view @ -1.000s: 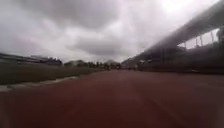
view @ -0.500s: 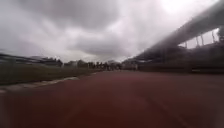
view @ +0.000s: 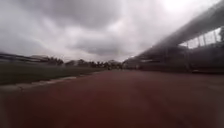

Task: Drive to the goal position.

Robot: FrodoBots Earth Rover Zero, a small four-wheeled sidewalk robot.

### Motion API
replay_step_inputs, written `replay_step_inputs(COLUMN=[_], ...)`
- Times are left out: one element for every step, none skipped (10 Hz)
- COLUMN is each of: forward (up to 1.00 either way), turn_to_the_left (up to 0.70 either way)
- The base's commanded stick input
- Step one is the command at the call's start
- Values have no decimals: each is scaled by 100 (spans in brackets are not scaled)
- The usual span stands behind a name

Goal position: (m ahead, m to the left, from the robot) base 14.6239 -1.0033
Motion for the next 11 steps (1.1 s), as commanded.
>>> replay_step_inputs(forward=[50,50,50,50,50,50,50,50,50,50,50], turn_to_the_left=[2,2,2,2,2,2,2,2,2,2,2])
